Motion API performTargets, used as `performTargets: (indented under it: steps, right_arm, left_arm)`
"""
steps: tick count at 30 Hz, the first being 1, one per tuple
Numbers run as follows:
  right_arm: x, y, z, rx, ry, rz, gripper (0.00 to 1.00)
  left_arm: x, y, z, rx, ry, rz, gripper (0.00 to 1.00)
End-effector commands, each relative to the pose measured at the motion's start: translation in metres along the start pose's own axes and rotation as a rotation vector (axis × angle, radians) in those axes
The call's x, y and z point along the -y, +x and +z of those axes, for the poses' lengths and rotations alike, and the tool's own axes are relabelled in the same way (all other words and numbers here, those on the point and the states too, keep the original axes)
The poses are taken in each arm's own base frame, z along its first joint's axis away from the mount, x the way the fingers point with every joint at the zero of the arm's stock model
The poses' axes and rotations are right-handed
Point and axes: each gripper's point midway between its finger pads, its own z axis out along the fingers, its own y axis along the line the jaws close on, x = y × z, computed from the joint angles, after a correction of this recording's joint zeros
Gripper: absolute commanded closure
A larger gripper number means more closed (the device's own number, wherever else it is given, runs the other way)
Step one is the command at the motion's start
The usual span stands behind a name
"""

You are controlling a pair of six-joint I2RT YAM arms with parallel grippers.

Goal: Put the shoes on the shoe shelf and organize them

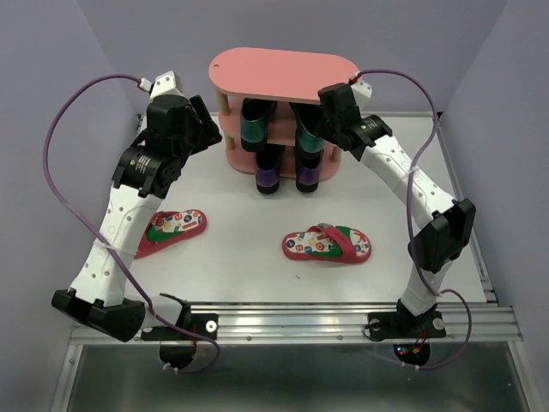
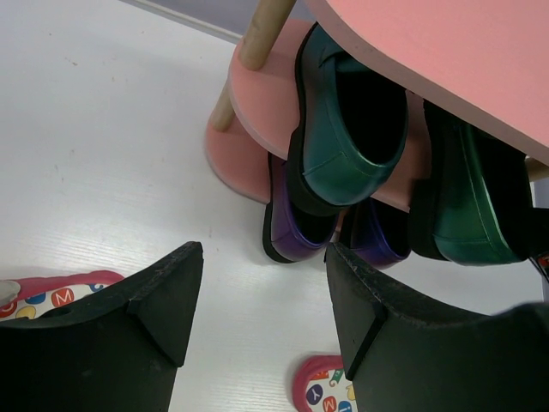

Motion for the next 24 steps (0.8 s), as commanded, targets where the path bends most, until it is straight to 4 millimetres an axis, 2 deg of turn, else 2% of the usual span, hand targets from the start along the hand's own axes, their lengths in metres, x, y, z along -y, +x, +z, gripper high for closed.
performTargets:
  steps: [1, 2, 3, 4, 5, 7, 10, 14, 19, 21, 23, 24]
  right_arm:
    - [-0.041, -0.045, -0.011, 0.126, -0.125, 0.114, 0.88]
    - [-0.043, -0.044, -0.012, 0.121, -0.135, 0.108, 0.66]
    - [-0.044, -0.045, -0.012, 0.123, -0.137, 0.106, 0.66]
    - [-0.045, -0.045, -0.012, 0.119, -0.143, 0.103, 0.59]
    - [-0.046, -0.046, -0.013, 0.12, -0.148, 0.102, 0.47]
    - [-0.048, -0.048, -0.016, 0.12, -0.158, 0.101, 0.34]
    - [-0.049, -0.052, -0.022, 0.123, -0.171, 0.095, 0.21]
    - [-0.046, -0.057, -0.035, 0.126, -0.189, 0.085, 0.09]
    - [-0.033, -0.055, -0.057, 0.112, -0.214, 0.02, 0.02]
    - [-0.017, -0.049, -0.069, 0.102, -0.209, -0.014, 0.01]
    - [-0.004, -0.043, -0.078, 0.096, -0.202, -0.036, 0.0]
    - [0.012, -0.037, -0.087, 0.09, -0.191, -0.053, 0.0]
  left_arm:
    - [0.0, -0.013, -0.01, 0.054, 0.014, -0.01, 0.3]
    - [0.0, -0.014, -0.01, 0.056, 0.013, -0.01, 0.3]
    - [0.0, -0.014, -0.01, 0.056, 0.013, -0.01, 0.3]
    - [-0.001, -0.013, -0.01, 0.055, 0.013, -0.01, 0.3]
    - [0.0, -0.013, -0.01, 0.055, 0.014, -0.009, 0.3]
    - [0.0, -0.013, -0.01, 0.055, 0.014, -0.009, 0.3]
    - [0.0, -0.013, -0.01, 0.054, 0.014, -0.01, 0.3]
    - [-0.002, -0.011, -0.008, 0.051, 0.008, -0.005, 0.3]
    - [-0.008, -0.005, -0.006, 0.04, -0.013, 0.008, 0.3]
    - [-0.013, 0.0, -0.007, 0.033, -0.033, 0.016, 0.3]
    - [-0.022, 0.014, -0.002, 0.002, -0.062, 0.031, 0.3]
    - [-0.028, 0.019, -0.002, -0.003, -0.079, 0.04, 0.3]
